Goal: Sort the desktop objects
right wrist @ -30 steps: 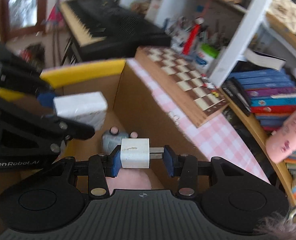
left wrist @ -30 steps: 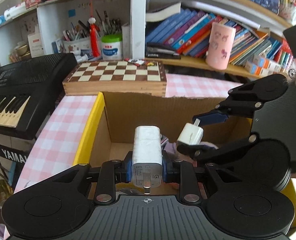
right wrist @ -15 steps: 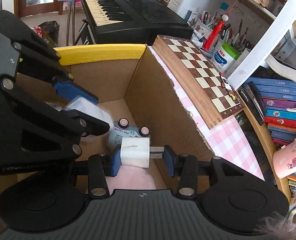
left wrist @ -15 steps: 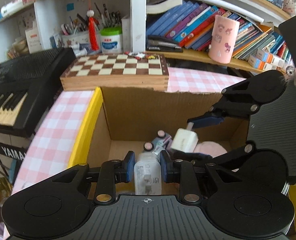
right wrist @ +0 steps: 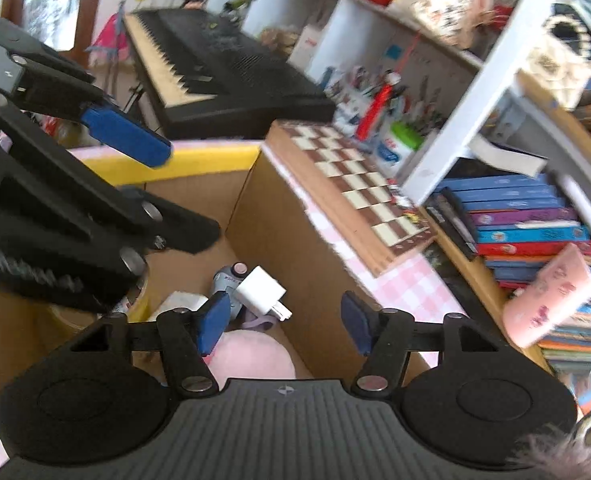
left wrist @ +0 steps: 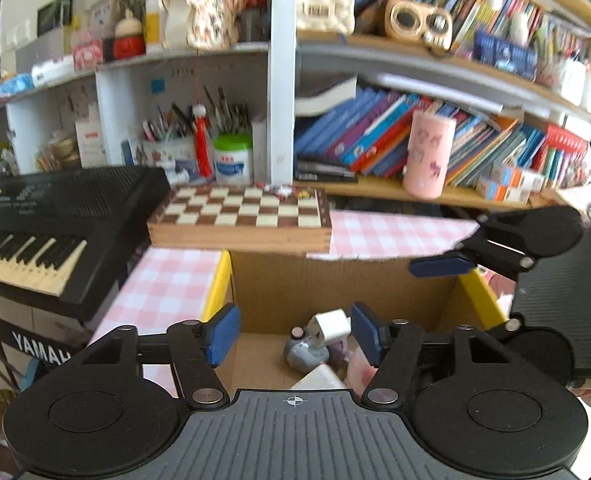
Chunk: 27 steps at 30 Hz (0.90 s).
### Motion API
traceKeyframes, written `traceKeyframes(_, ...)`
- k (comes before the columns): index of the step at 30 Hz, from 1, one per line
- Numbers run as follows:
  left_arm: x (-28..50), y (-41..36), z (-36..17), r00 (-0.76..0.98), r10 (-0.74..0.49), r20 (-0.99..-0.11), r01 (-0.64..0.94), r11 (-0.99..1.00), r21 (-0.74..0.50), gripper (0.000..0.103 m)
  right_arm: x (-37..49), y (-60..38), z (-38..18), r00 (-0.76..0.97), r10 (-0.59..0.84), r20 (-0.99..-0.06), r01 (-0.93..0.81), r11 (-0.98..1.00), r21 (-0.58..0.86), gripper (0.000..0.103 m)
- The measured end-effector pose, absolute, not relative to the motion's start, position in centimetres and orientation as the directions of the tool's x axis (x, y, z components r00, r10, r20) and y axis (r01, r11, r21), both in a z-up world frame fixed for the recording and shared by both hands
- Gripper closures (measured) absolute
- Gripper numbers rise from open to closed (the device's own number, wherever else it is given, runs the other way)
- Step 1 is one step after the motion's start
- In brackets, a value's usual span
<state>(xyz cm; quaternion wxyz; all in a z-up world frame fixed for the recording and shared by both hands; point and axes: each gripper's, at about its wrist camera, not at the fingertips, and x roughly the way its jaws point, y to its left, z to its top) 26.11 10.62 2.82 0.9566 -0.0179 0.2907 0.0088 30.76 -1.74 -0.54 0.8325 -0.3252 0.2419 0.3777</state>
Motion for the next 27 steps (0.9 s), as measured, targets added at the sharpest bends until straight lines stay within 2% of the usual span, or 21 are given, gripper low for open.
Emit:
traceKeyframes(11,18.8,11.2,5.8,0.886,-0.045,-0.461,0.025,0.998,-0.049,0.029,23.0,-6.6,3.3,0.756,0.393,-0.524,-0.611,0.71,-0.35,0.039)
traceKeyframes(16,15.6,11.2,6.1,0.893,-0.061,-0.447,0.039,0.997,-0.06,0.027,19.0,-8.9,4.5,0.811,0.338,-0.477,-0.521,0.787,-0.329,0.036)
traceKeyframes(22,11.4,10.8,5.8,0.898,-0.073,-0.435,0.048,0.997,-0.068,0.021,13.9,-11.5,5.0,0.862,0.245,-0.444,-0.378,0.894,-0.241,0.033)
traceKeyframes(27,8.6,10.5,4.5,0.881,-0.087,-0.465,0.055,0.995,-0.081,0.018,10.1,-13.1,4.2,0.863,0.184,-0.471,-0.271,0.955,-0.123,0.032)
